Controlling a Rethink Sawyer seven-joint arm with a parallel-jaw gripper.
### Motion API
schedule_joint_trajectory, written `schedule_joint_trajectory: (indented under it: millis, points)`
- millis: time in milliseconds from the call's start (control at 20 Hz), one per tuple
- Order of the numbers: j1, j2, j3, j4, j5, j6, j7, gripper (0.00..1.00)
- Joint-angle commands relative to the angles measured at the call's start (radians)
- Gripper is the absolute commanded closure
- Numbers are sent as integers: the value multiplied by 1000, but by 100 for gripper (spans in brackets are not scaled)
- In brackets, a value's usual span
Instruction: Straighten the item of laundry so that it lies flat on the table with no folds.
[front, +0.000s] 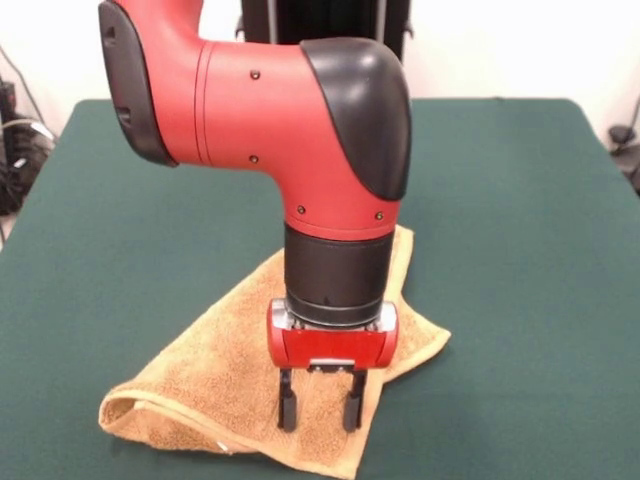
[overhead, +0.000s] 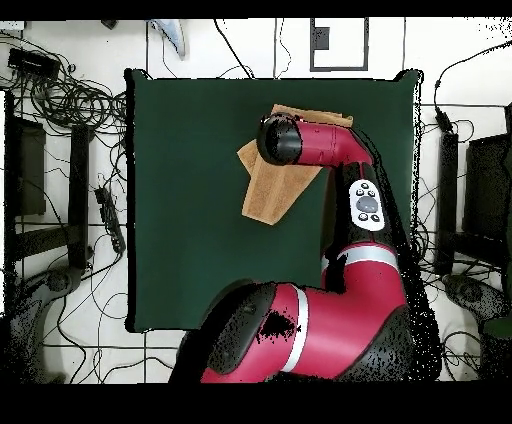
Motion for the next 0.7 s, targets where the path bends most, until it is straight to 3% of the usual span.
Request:
schedule_joint_trajectory:
  millis: [50,100,150,700]
  points:
    - [35,231,87,7,12,-158,160,0]
    - [35,233,86,6,14,-162,161,0]
    - [35,234,86,5,16,-165,162,100]
    - [26,189,60,47,34,-84,128,100]
